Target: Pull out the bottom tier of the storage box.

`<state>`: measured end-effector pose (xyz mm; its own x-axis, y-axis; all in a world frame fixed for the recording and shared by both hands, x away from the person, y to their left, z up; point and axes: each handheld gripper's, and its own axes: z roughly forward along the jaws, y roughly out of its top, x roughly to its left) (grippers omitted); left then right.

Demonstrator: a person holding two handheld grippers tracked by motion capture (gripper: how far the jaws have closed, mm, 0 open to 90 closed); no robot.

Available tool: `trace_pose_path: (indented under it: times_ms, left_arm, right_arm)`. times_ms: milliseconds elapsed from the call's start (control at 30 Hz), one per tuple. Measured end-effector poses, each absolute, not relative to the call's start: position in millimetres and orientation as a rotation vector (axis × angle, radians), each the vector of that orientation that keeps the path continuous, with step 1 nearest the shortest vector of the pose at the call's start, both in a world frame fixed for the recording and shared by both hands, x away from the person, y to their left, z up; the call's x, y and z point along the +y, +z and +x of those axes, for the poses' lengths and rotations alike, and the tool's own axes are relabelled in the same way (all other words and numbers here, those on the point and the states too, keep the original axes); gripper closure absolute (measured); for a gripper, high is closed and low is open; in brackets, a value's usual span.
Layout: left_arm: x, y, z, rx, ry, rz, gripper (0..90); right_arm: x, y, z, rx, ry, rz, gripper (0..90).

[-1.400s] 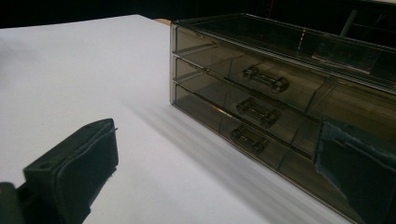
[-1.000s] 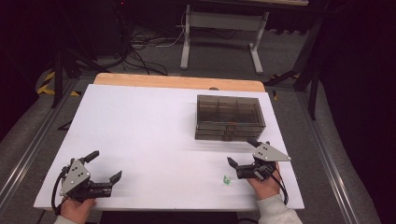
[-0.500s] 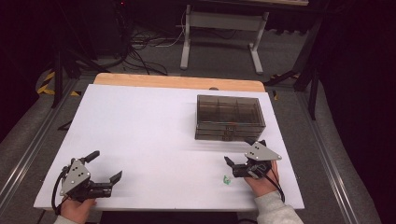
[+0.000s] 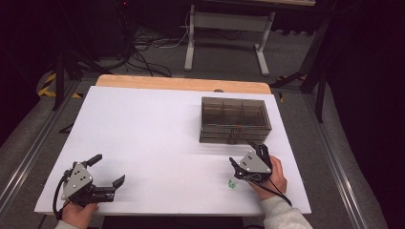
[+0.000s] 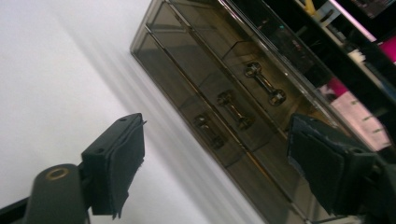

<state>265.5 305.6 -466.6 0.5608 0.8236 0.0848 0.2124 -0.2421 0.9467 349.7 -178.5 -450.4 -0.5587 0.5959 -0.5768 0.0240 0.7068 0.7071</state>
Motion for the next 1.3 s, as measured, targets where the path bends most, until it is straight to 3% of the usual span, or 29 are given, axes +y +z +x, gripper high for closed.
trace_pose_path:
  times_ms: [800, 1300]
  left_arm:
    - [305, -467, 265, 0.861, 0.735, 1.757, 0.3]
    - [305, -467, 266, 0.863, 0.739, 1.759, 0.3]
  right_arm:
    - [-163, -466, 349, 1.955, 0.494, 0.218, 34.1]
    - [-160, -480, 354, 1.901, 0.3, 0.088, 46.5]
